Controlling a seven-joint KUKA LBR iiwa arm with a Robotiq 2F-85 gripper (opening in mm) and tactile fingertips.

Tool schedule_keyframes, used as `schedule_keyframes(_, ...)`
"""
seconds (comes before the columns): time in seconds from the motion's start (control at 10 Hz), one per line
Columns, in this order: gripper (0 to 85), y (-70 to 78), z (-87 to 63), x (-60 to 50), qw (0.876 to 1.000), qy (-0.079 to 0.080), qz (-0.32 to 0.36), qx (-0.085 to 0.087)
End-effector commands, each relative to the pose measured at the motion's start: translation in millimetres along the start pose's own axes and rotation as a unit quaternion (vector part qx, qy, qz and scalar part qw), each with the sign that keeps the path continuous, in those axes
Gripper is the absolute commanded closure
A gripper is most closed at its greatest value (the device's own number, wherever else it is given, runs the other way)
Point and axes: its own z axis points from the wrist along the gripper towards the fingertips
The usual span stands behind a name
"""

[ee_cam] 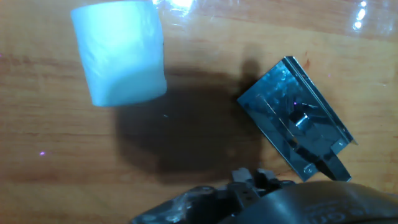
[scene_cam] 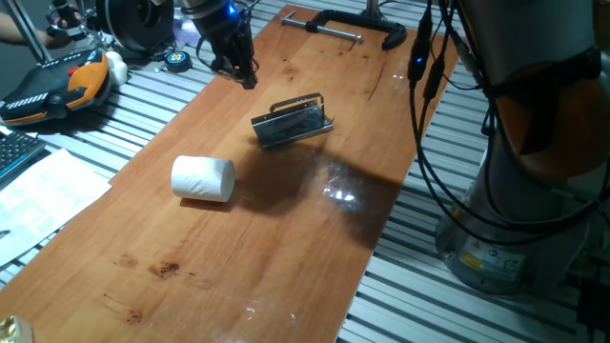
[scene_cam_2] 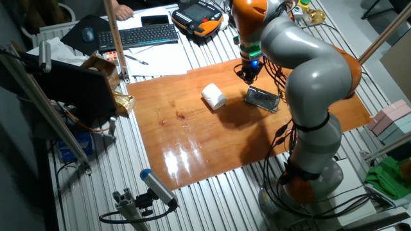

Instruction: Put the toilet paper on its holder

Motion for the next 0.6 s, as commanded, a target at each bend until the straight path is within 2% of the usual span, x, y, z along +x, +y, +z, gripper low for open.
schedule_keyframes(0.0, 84.3, -0.5, 0.1, 0.1, 0.999, 0.0, 0.038, -0.015)
schedule_keyframes(0.1, 84.3, -0.5, 0.1, 0.1, 0.998, -0.005, 0.046, -0.038)
schedule_keyframes(0.3, 84.3, -0.5, 0.1, 0.1, 0.998, -0.013, 0.034, -0.049)
schedule_keyframes(0.4, 84.3, -0.5, 0.1, 0.1, 0.999, -0.01, 0.013, -0.045)
schedule_keyframes(0.5, 84.3, -0.5, 0.1, 0.1, 0.998, -0.012, 0.0, -0.061)
